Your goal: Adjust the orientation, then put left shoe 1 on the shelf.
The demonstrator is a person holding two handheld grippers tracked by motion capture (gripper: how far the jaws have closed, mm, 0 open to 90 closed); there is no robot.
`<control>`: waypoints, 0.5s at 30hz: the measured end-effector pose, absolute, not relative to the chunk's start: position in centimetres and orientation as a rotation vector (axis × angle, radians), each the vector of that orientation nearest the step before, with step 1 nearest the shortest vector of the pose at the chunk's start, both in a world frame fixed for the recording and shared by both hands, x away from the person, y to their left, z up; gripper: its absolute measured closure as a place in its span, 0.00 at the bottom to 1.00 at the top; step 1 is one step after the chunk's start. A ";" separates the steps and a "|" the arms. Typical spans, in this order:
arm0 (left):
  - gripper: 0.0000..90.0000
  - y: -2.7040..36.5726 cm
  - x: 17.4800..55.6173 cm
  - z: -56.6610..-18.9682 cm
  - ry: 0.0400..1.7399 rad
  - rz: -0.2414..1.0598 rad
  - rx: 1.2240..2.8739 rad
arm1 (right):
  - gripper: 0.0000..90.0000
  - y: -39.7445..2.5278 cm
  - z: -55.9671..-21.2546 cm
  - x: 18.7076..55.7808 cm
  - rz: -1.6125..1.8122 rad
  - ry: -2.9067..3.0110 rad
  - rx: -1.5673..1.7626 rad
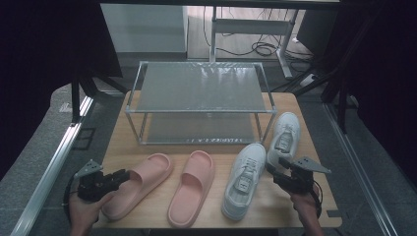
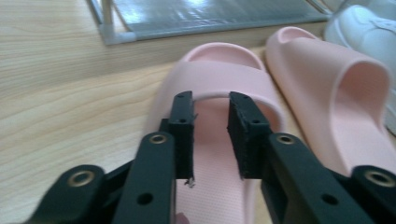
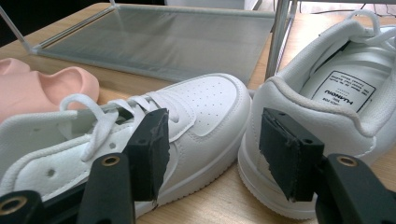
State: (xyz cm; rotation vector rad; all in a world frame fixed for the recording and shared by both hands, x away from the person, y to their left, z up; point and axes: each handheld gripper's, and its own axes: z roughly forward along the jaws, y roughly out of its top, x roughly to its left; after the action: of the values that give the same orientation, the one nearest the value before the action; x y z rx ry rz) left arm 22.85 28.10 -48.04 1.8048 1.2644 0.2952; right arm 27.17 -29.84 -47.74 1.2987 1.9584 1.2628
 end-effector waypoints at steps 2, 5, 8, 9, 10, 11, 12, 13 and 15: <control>0.73 27.7 22.4 -48.0 1.251 0.290 1.818 | 0.48 -29.8 -47.7 27.2 1.264 1.962 1.291; 0.70 27.0 22.0 -48.3 1.236 0.272 1.832 | 0.48 -29.8 -47.8 27.2 1.264 1.963 1.289; 0.70 26.5 21.7 -48.7 1.238 0.267 1.842 | 0.48 -29.8 -47.7 27.2 1.268 1.963 1.284; 0.70 26.3 21.5 -48.7 1.238 0.269 1.839 | 0.48 -29.8 -47.7 27.2 1.273 1.961 1.286; 0.69 26.2 21.4 -48.8 1.238 0.274 1.835 | 0.48 -29.8 -47.7 27.2 1.273 1.962 1.284; 0.68 26.1 21.2 -48.8 1.238 0.280 1.832 | 0.48 -29.8 -47.7 27.1 1.273 1.965 1.280; 0.68 26.0 21.1 -48.7 1.235 0.284 1.830 | 0.48 -29.8 -47.7 27.1 1.272 1.968 1.280; 0.67 25.9 20.9 -48.7 1.232 0.287 1.830 | 0.48 -29.8 -47.7 27.1 1.273 1.968 1.278; 0.66 25.7 20.7 -48.7 1.231 0.289 1.832 | 0.48 -29.7 -47.7 27.1 1.275 1.971 1.274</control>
State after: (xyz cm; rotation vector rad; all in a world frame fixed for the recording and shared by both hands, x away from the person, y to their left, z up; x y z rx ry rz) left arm 20.74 25.75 -48.67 1.8323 1.2312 0.2888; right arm 27.09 -29.70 -47.71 1.2737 1.9715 1.2747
